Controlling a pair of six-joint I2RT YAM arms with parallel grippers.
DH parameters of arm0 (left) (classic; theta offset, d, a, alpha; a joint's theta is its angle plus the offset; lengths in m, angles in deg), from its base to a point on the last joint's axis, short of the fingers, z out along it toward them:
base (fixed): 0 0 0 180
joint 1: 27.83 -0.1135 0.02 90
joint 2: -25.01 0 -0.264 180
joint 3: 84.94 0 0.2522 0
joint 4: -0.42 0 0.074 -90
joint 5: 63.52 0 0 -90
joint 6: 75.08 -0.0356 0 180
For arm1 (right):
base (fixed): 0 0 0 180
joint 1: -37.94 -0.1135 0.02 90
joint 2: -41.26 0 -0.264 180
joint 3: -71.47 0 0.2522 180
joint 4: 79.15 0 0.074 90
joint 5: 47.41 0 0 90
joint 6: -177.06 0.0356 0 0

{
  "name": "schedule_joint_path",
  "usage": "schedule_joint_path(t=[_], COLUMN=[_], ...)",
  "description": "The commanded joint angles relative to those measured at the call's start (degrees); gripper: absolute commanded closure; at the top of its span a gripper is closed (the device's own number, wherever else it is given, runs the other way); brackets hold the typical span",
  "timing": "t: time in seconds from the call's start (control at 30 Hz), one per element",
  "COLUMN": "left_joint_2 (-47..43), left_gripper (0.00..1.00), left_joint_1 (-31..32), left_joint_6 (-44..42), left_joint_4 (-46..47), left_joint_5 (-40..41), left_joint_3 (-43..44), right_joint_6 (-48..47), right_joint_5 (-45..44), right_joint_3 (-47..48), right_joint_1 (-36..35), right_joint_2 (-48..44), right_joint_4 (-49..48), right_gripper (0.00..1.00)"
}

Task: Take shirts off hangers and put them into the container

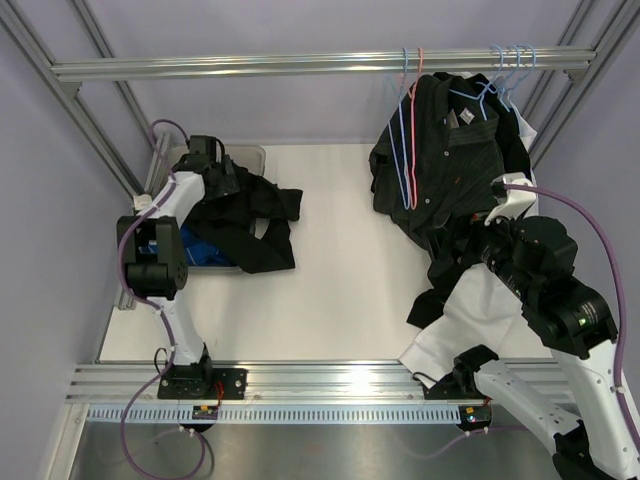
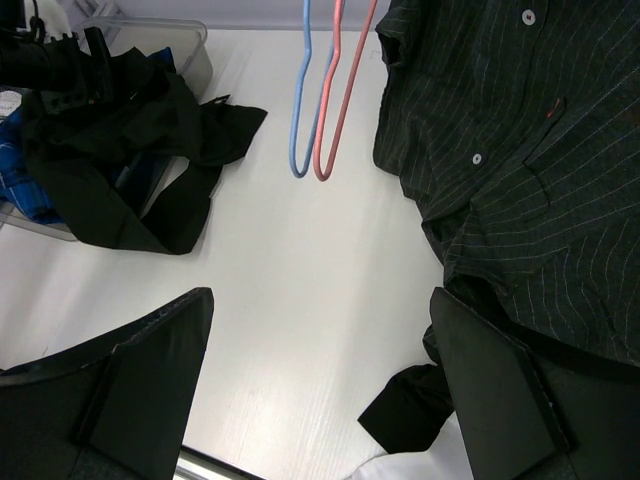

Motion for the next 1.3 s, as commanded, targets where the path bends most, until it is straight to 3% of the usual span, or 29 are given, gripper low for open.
schedule_joint_path(t=[0.0, 0.07, 0.3, 0.53, 0.73, 1.0, 1.07, 1.27], left_joint_2=[-9.40, -14.04, -29.52, -37.62, -32.29, -20.24, -17.96, -16.36], left_gripper=[0.11, 0.02, 0.01, 0.01, 0.01, 0.04, 0.08, 0.37], left_joint_1=[-0.31, 0.30, 10.04, 30.94, 39.93, 40.12, 40.03, 39.94], left_joint_6=[1.07, 1.86, 9.23, 22.83, 34.63, 36.75, 37.37, 39.92], left_joint_4=[-4.67, -6.87, -13.11, -16.46, -12.70, -9.95, -11.09, -13.82], left_joint_5=[-1.45, -0.75, 10.65, 19.55, 20.87, 27.10, 27.99, 30.54], left_joint_3=[3.76, 3.86, -6.30, -20.46, -26.37, -21.90, -20.58, -19.61], right_joint_6=[-0.26, -0.35, -1.14, -1.40, -1.14, -1.40, -1.58, -2.81], right_joint_5=[1.43, 1.79, 4.07, 7.85, 11.10, 13.92, 14.70, 14.80], right_joint_3=[0.59, 0.51, -0.20, -2.04, -3.71, -4.33, -4.33, -5.47], right_joint_1=[0.29, 0.29, 0.29, 0.29, 0.29, 0.29, 0.29, 0.29], right_joint_2=[-0.67, -0.75, -0.76, -0.58, -1.02, -1.90, -2.25, -3.22], right_joint_4=[-0.51, -0.69, -2.35, -4.29, -5.25, -4.55, -4.29, -4.11], right_gripper=[0.01, 0.00, 0.00, 0.01, 0.01, 0.01, 0.00, 0.01])
